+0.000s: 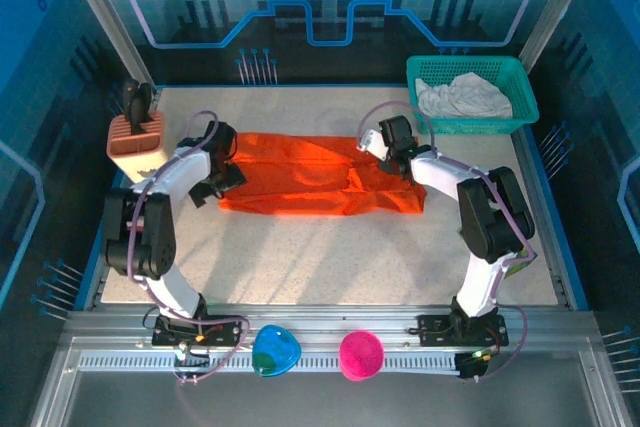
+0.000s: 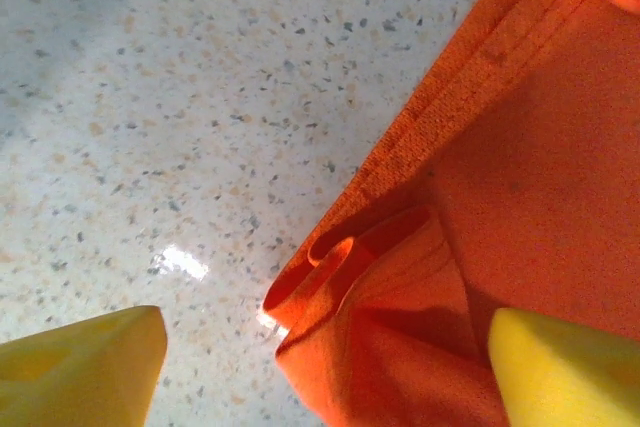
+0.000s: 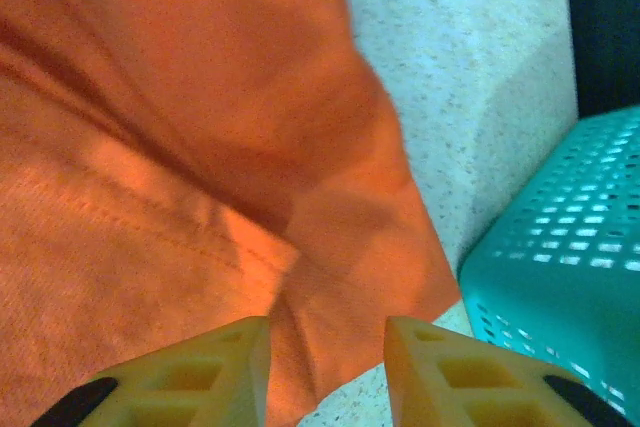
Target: Fold and stack the t-shirts
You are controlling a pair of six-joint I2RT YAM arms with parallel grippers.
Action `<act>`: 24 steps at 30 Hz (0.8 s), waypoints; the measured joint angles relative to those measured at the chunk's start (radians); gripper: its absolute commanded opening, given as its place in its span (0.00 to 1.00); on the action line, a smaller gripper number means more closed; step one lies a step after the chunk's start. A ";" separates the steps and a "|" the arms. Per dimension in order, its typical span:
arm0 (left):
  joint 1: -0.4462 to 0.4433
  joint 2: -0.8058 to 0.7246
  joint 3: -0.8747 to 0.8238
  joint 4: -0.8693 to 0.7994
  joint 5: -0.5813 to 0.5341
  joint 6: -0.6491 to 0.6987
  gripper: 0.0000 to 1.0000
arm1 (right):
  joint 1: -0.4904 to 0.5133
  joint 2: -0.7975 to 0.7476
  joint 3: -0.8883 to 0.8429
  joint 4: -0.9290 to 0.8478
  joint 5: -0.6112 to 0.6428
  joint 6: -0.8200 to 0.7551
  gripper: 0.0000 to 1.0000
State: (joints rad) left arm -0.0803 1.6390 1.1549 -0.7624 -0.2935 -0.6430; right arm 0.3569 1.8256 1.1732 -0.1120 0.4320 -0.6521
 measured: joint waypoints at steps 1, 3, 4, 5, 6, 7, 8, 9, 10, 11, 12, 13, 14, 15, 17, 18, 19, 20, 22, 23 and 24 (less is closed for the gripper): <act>0.000 -0.044 0.000 -0.006 -0.003 0.002 0.91 | 0.000 -0.015 0.000 -0.006 0.006 0.067 0.42; 0.000 -0.129 0.000 -0.021 -0.007 0.013 0.80 | 0.000 -0.049 0.016 -0.047 0.010 0.203 0.41; 0.000 -0.175 0.000 -0.028 -0.006 0.016 0.60 | 0.000 -0.067 0.037 -0.081 0.010 0.282 0.41; 0.000 -0.211 -0.001 -0.034 -0.005 0.024 0.42 | 0.000 -0.080 0.058 -0.114 0.008 0.344 0.40; 0.000 -0.248 -0.003 -0.043 0.003 0.034 0.29 | 0.000 -0.097 0.082 -0.150 0.002 0.415 0.39; 0.000 -0.279 -0.011 -0.048 0.015 0.042 0.19 | 0.000 -0.117 0.102 -0.181 -0.010 0.489 0.38; 0.000 -0.295 -0.019 -0.052 0.031 0.048 0.12 | 0.000 -0.135 0.110 -0.204 -0.024 0.541 0.38; 0.000 -0.306 -0.033 -0.058 0.056 0.053 0.06 | 0.000 -0.161 0.112 -0.232 -0.046 0.602 0.36; -0.002 -0.304 -0.051 -0.064 0.083 0.063 0.00 | 0.000 -0.184 0.111 -0.259 -0.069 0.652 0.34; -0.004 -0.294 -0.068 -0.068 0.107 0.071 0.00 | 0.000 -0.203 0.108 -0.282 -0.091 0.690 0.33; -0.009 -0.274 -0.085 -0.074 0.131 0.085 0.00 | 0.000 -0.224 0.101 -0.298 -0.113 0.727 0.30; -0.018 -0.244 -0.100 -0.077 0.152 0.095 0.00 | 0.000 -0.246 0.089 -0.316 -0.140 0.764 0.29; -0.028 -0.211 -0.112 -0.079 0.170 0.098 0.00 | 0.000 -0.264 0.076 -0.329 -0.161 0.790 0.27; -0.040 -0.175 -0.120 -0.079 0.183 0.103 0.00 | 0.000 -0.282 0.062 -0.344 -0.182 0.814 0.26; -0.062 -0.106 -0.127 -0.078 0.203 0.105 0.00 | 0.000 -0.314 0.038 -0.370 -0.214 0.849 0.24; -0.071 -0.075 -0.129 -0.073 0.210 0.105 0.00 | 0.000 -0.330 0.027 -0.387 -0.227 0.862 0.24; -0.075 -0.053 -0.129 -0.068 0.215 0.105 0.00 | 0.000 -0.342 0.021 -0.399 -0.234 0.872 0.24; -0.078 -0.032 -0.129 -0.063 0.216 0.105 0.00 | 0.000 -0.356 0.014 -0.414 -0.241 0.879 0.24; -0.078 -0.001 -0.126 -0.055 0.212 0.105 0.00 | 0.000 -0.386 0.002 -0.432 -0.250 0.889 0.24; -0.078 0.018 -0.117 -0.054 0.206 0.104 0.00 | 0.000 -0.405 -0.006 -0.441 -0.253 0.893 0.24; -0.078 0.035 -0.106 -0.051 0.196 0.104 0.00 | 0.000 -0.423 -0.013 -0.447 -0.254 0.895 0.24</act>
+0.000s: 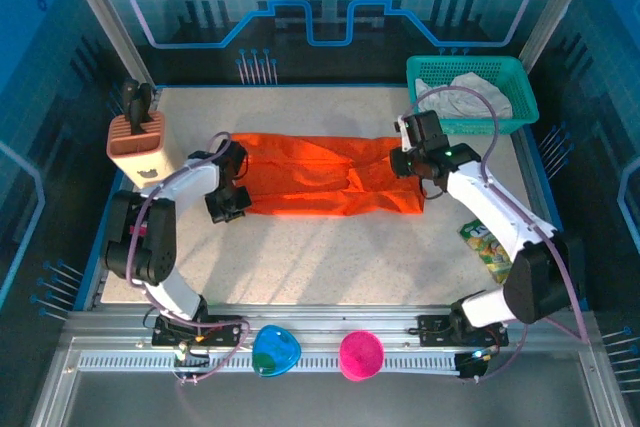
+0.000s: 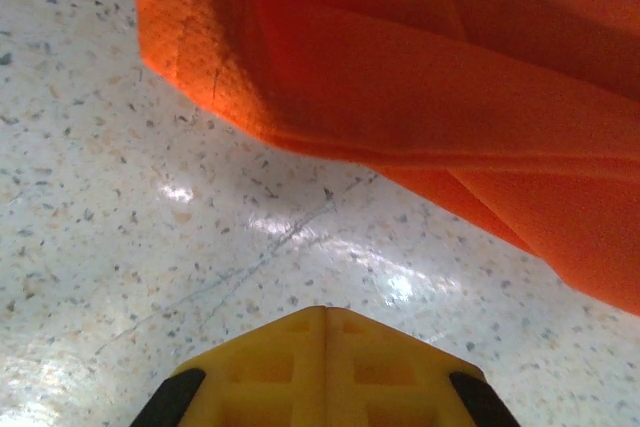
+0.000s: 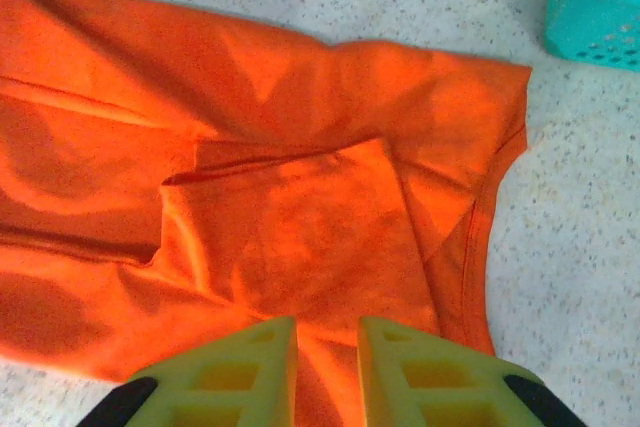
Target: Fold and stack the t-shirts
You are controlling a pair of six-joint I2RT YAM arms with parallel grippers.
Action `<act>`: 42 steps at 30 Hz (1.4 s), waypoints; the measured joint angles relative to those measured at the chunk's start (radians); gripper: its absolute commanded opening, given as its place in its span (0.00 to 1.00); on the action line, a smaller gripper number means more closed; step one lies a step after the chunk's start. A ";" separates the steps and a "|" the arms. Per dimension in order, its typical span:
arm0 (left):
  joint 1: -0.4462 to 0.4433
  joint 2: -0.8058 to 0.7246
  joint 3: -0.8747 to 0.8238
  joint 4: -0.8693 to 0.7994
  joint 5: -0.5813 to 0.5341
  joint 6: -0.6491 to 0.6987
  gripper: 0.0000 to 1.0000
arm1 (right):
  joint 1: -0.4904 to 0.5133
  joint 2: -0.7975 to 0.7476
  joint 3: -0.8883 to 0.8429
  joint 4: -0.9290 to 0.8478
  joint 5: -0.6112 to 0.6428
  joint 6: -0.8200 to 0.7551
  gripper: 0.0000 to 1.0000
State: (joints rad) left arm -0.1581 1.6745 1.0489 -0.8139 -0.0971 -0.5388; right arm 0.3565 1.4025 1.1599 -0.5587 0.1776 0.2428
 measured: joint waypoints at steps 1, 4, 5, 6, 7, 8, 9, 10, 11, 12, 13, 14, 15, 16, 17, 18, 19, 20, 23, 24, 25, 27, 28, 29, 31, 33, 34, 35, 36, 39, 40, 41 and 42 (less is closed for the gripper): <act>0.000 0.014 0.011 0.003 -0.009 0.000 0.00 | 0.000 -0.016 -0.006 -0.007 0.000 0.002 0.24; 0.000 0.055 0.057 0.014 -0.045 0.000 0.00 | -0.005 -0.061 -0.024 -0.021 -0.003 0.005 0.24; 0.000 0.068 0.075 0.017 -0.058 0.000 0.00 | -0.008 -0.072 -0.029 -0.025 -0.003 0.005 0.24; 0.000 0.081 0.092 0.021 -0.069 0.000 0.00 | -0.010 -0.080 -0.031 -0.029 -0.002 0.005 0.24; 0.000 0.094 0.108 0.027 -0.080 0.001 0.00 | -0.011 -0.085 -0.033 -0.031 -0.002 0.005 0.24; 0.001 0.106 0.123 0.031 -0.092 0.004 0.00 | -0.013 -0.090 -0.034 -0.035 -0.002 0.005 0.24; 0.003 0.121 0.138 0.037 -0.101 0.009 0.00 | -0.016 -0.094 -0.034 -0.039 -0.003 0.005 0.24; 0.005 0.133 0.151 0.040 -0.109 0.014 0.00 | -0.018 -0.098 -0.035 -0.042 -0.002 0.005 0.24; 0.009 0.150 0.165 0.045 -0.117 0.017 0.00 | -0.020 -0.102 -0.035 -0.046 -0.002 0.005 0.24; 0.014 0.167 0.177 0.052 -0.123 0.019 0.00 | -0.024 -0.109 -0.036 -0.050 -0.002 0.005 0.25; 0.019 0.180 0.186 0.058 -0.128 0.022 0.00 | -0.025 -0.116 -0.039 -0.052 -0.002 0.005 0.25; 0.027 0.196 0.196 0.065 -0.134 0.024 0.00 | -0.027 -0.125 -0.042 -0.056 0.000 0.005 0.25; 0.036 0.212 0.208 0.072 -0.140 0.026 0.00 | -0.031 -0.136 -0.047 -0.061 0.001 0.005 0.26; 0.042 0.224 0.217 0.080 -0.145 0.028 0.00 | -0.033 -0.144 -0.048 -0.064 0.002 0.005 0.26; 0.049 0.234 0.226 0.088 -0.151 0.033 0.00 | -0.037 -0.155 -0.051 -0.069 0.002 0.006 0.27; 0.055 0.241 0.238 0.092 -0.155 0.039 0.00 | -0.039 -0.166 -0.055 -0.071 0.005 0.009 0.28; 0.058 0.245 0.246 0.096 -0.160 0.042 0.00 | -0.040 -0.175 -0.059 -0.074 0.005 0.013 0.28; 0.062 0.249 0.257 0.098 -0.167 0.043 0.00 | -0.042 -0.187 -0.066 -0.077 0.005 0.020 0.29; 0.065 0.267 0.287 0.107 -0.181 0.045 0.00 | -0.044 -0.210 -0.084 -0.092 0.004 0.060 0.29; 0.065 0.276 0.294 0.110 -0.185 0.044 0.00 | -0.045 -0.212 -0.090 -0.096 0.000 0.077 0.29; 0.065 0.290 0.300 0.112 -0.189 0.044 0.00 | -0.045 -0.213 -0.098 -0.100 -0.007 0.098 0.28; 0.065 0.313 0.303 0.112 -0.194 0.044 0.00 | -0.048 -0.210 -0.115 -0.102 -0.039 0.140 0.27; 0.066 0.321 0.305 0.109 -0.199 0.044 0.00 | -0.048 -0.206 -0.125 -0.103 -0.060 0.161 0.26; 0.066 0.320 0.309 0.105 -0.200 0.044 0.00 | -0.048 -0.198 -0.138 -0.098 -0.084 0.185 0.25; 0.066 0.320 0.311 0.098 -0.200 0.044 0.00 | -0.048 -0.171 -0.165 -0.084 -0.129 0.230 0.23; 0.065 0.316 0.317 0.078 -0.200 0.045 0.03 | -0.048 -0.132 -0.193 -0.064 -0.161 0.269 0.22; 0.063 0.312 0.326 0.060 -0.200 0.045 0.08 | -0.048 -0.102 -0.205 -0.054 -0.172 0.291 0.22; 0.061 0.307 0.346 0.035 -0.202 0.050 0.13 | -0.048 -0.073 -0.213 -0.045 -0.183 0.308 0.22; 0.058 0.304 0.370 0.013 -0.203 0.053 0.18 | -0.048 -0.046 -0.216 -0.038 -0.187 0.322 0.22; 0.041 0.297 0.514 -0.047 -0.202 0.076 0.22 | -0.048 0.045 -0.216 -0.006 -0.190 0.362 0.21; 0.034 0.297 0.577 -0.057 -0.202 0.082 0.23 | -0.048 0.079 -0.214 0.006 -0.189 0.372 0.21; 0.028 0.298 0.640 -0.067 -0.201 0.090 0.22 | -0.048 0.112 -0.208 0.010 -0.188 0.381 0.20; 0.023 0.299 0.689 -0.075 -0.199 0.095 0.22 | -0.048 0.141 -0.199 0.014 -0.187 0.388 0.19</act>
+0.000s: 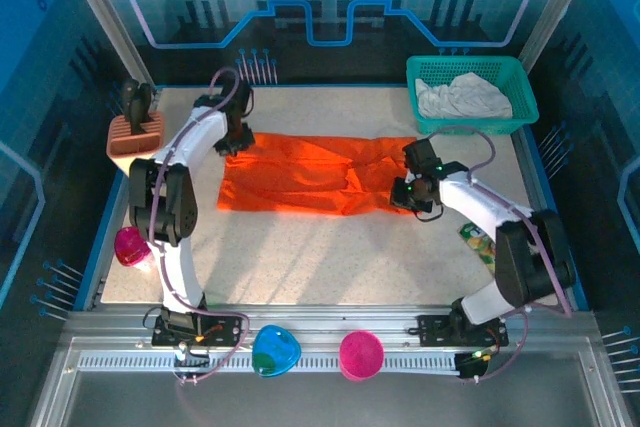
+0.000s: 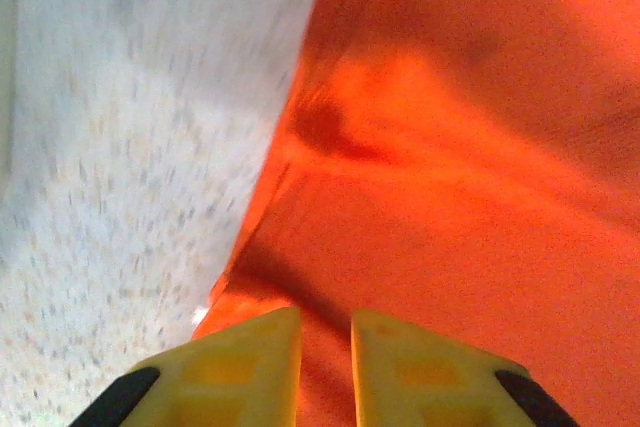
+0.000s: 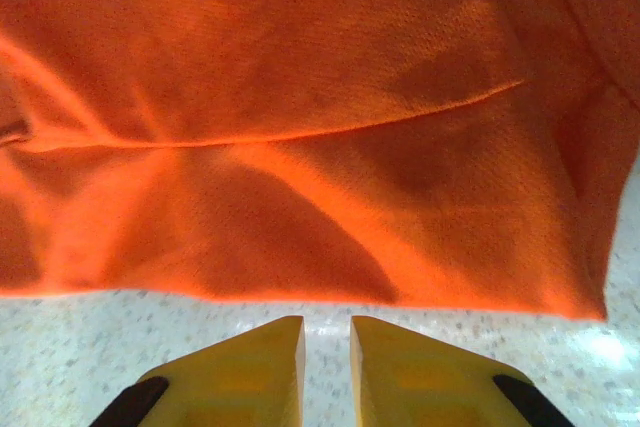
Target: Fold and stack the t-shirts
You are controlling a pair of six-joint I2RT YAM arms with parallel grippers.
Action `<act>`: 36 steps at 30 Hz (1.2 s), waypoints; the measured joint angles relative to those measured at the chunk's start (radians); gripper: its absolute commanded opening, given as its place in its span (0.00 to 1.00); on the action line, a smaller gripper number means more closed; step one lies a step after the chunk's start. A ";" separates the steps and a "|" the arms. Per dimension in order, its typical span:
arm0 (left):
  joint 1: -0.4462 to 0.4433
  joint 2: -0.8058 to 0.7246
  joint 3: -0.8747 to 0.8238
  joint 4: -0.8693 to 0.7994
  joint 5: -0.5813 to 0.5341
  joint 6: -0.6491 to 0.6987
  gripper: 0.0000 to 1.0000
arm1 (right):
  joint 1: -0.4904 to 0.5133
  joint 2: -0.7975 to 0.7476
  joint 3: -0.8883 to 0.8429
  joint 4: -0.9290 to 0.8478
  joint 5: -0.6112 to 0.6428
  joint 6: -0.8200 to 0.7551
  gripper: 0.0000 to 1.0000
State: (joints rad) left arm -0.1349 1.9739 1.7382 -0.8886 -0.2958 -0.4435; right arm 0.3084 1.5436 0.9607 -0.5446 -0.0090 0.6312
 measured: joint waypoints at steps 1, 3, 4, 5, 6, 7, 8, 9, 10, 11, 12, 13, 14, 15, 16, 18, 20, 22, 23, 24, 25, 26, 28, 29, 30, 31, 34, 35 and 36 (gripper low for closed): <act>-0.004 0.006 0.054 -0.008 0.002 0.003 0.22 | 0.000 0.033 0.011 0.005 0.001 0.007 0.19; -0.009 0.045 0.161 -0.027 0.008 0.008 0.19 | 0.000 0.092 0.031 0.016 0.001 0.023 0.19; -0.010 0.077 0.212 -0.033 0.015 0.010 0.18 | 0.000 0.118 0.038 0.024 0.002 0.029 0.19; -0.010 0.113 0.251 -0.039 0.021 0.011 0.17 | 0.000 0.140 0.044 0.028 0.002 0.034 0.19; -0.011 0.151 0.281 -0.043 0.027 0.011 0.16 | 0.000 0.158 0.048 0.033 0.003 0.039 0.19; -0.011 0.197 0.303 -0.048 0.031 0.014 0.16 | 0.001 0.178 0.054 0.035 0.005 0.043 0.19; -0.011 0.239 0.315 -0.051 0.035 0.017 0.16 | 0.001 0.195 0.060 0.035 0.005 0.045 0.19; -0.011 0.279 0.316 -0.053 0.039 0.017 0.15 | 0.003 0.211 0.069 0.034 0.008 0.046 0.19; -0.012 0.322 0.316 -0.061 0.042 0.017 0.15 | 0.003 0.226 0.081 0.029 0.011 0.047 0.19; -0.012 0.366 0.316 -0.070 0.046 0.017 0.15 | 0.005 0.235 0.097 0.024 0.013 0.047 0.19; -0.012 0.396 0.316 -0.077 0.047 0.017 0.14 | 0.006 0.243 0.111 0.022 0.017 0.046 0.19; -0.012 0.430 0.316 -0.086 0.047 0.016 0.14 | 0.006 0.256 0.130 0.021 0.023 0.046 0.19; -0.013 0.447 0.320 -0.089 0.037 0.016 0.14 | 0.006 0.270 0.149 0.019 0.031 0.043 0.19; -0.015 0.439 0.323 -0.090 0.037 0.016 0.14 | 0.005 0.283 0.166 0.014 0.035 0.042 0.19; -0.017 0.433 0.323 -0.092 0.035 0.015 0.14 | 0.005 0.299 0.185 0.008 0.041 0.037 0.19; -0.018 0.431 0.315 -0.097 0.033 0.011 0.14 | 0.006 0.333 0.236 -0.020 0.056 0.017 0.19; -0.018 0.420 0.274 -0.090 0.023 0.001 0.14 | 0.005 0.383 0.312 -0.057 0.077 -0.014 0.19; -0.018 0.369 0.188 -0.068 0.021 -0.003 0.14 | 0.005 0.438 0.398 -0.096 0.094 -0.052 0.19; -0.018 0.338 0.131 -0.059 0.019 -0.005 0.14 | 0.005 0.473 0.452 -0.113 0.107 -0.077 0.19; -0.018 0.301 0.069 -0.043 0.019 -0.011 0.15 | 0.004 0.505 0.502 -0.131 0.116 -0.102 0.19; -0.018 0.262 0.003 -0.028 0.023 -0.018 0.15 | 0.003 0.540 0.559 -0.154 0.124 -0.127 0.19; -0.018 0.217 -0.069 -0.014 0.027 -0.026 0.15 | 0.002 0.578 0.617 -0.173 0.131 -0.152 0.19; -0.020 0.135 -0.203 0.012 0.038 -0.037 0.15 | -0.002 0.654 0.735 -0.210 0.137 -0.198 0.19; -0.022 0.093 -0.270 0.029 0.050 -0.049 0.16 | -0.006 0.697 0.802 -0.228 0.140 -0.222 0.19; -0.027 0.044 -0.345 0.052 0.059 -0.057 0.16 | -0.010 0.734 0.860 -0.245 0.140 -0.241 0.19; -0.032 0.004 -0.404 0.075 0.073 -0.068 0.16 | -0.012 0.763 0.911 -0.260 0.139 -0.258 0.19; -0.075 -0.120 -0.579 0.131 0.110 -0.113 0.18 | -0.021 0.859 1.074 -0.300 0.129 -0.300 0.19; -0.101 -0.159 -0.630 0.148 0.121 -0.133 0.18 | -0.022 0.890 1.130 -0.315 0.124 -0.312 0.19; -0.131 -0.191 -0.671 0.164 0.134 -0.152 0.18 | -0.024 0.922 1.186 -0.331 0.114 -0.323 0.19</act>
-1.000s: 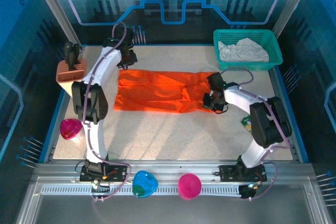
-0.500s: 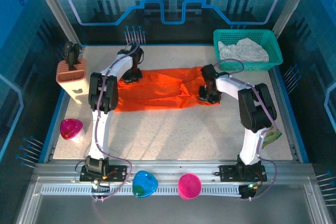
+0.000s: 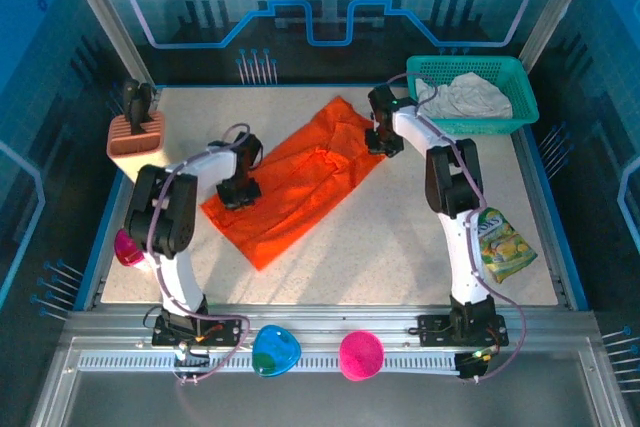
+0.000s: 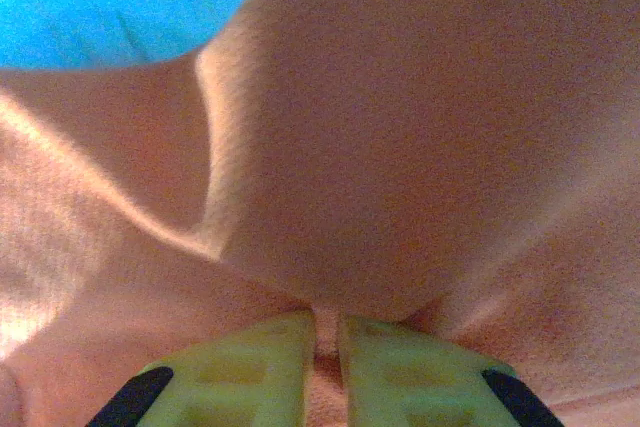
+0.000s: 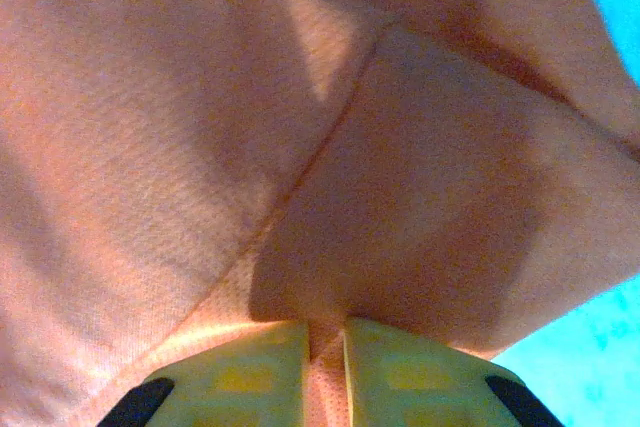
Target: Fold and stack the t-shirts
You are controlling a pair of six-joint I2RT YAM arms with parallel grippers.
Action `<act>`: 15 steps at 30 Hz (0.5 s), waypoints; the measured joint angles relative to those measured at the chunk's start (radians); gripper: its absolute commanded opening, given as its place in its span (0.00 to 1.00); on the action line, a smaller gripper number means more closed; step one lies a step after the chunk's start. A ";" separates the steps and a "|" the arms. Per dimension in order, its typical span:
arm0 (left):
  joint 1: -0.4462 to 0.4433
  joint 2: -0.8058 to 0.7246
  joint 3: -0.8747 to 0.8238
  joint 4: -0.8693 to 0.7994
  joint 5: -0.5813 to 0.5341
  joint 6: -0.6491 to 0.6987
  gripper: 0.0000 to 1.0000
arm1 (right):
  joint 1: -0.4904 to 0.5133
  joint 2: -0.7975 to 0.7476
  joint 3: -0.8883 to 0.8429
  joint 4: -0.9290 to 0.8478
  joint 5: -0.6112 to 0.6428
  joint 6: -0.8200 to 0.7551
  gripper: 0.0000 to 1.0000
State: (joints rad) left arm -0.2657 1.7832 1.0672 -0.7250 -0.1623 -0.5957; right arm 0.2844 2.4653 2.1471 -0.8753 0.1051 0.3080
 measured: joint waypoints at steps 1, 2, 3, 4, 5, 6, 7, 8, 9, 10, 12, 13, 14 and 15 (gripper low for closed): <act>-0.031 -0.029 -0.034 0.016 0.014 -0.018 0.18 | 0.000 0.025 0.043 -0.009 -0.009 -0.010 0.19; -0.062 -0.056 -0.065 0.032 0.031 -0.037 0.18 | -0.001 0.051 0.092 -0.019 -0.017 -0.020 0.19; -0.095 -0.078 -0.090 0.045 0.051 -0.060 0.18 | -0.002 0.078 0.139 -0.030 -0.029 -0.029 0.19; -0.123 -0.094 -0.108 0.055 0.068 -0.082 0.19 | -0.002 0.099 0.177 -0.039 -0.039 -0.038 0.19; -0.151 -0.107 -0.121 0.063 0.086 -0.103 0.19 | -0.003 0.119 0.214 -0.047 -0.047 -0.046 0.19; -0.176 -0.116 -0.127 0.068 0.102 -0.120 0.19 | -0.004 0.134 0.241 -0.054 -0.058 -0.053 0.19; -0.201 -0.123 -0.128 0.070 0.119 -0.141 0.21 | -0.004 0.146 0.267 -0.063 -0.068 -0.062 0.19; -0.221 -0.130 -0.128 0.072 0.130 -0.156 0.22 | -0.004 0.153 0.286 -0.073 -0.077 -0.069 0.19; -0.238 -0.142 -0.126 0.073 0.139 -0.168 0.24 | -0.004 0.153 0.299 -0.080 -0.085 -0.076 0.19; -0.252 -0.159 -0.120 0.066 0.146 -0.179 0.26 | -0.004 0.153 0.307 -0.088 -0.093 -0.082 0.19; -0.263 -0.201 -0.087 0.037 0.151 -0.194 0.31 | -0.004 0.135 0.310 -0.095 -0.107 -0.093 0.20; -0.263 -0.227 -0.060 0.018 0.147 -0.196 0.34 | -0.004 0.113 0.290 -0.090 -0.111 -0.094 0.20; -0.263 -0.255 -0.025 -0.003 0.136 -0.195 0.36 | -0.004 0.077 0.248 -0.082 -0.114 -0.096 0.20; -0.262 -0.279 0.008 -0.019 0.124 -0.193 0.37 | -0.004 0.029 0.197 -0.076 -0.114 -0.096 0.21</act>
State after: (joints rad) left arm -0.5274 1.5043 1.0756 -0.7441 -0.0380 -0.7891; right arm 0.2802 2.4947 2.3440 -0.9512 -0.0090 0.2123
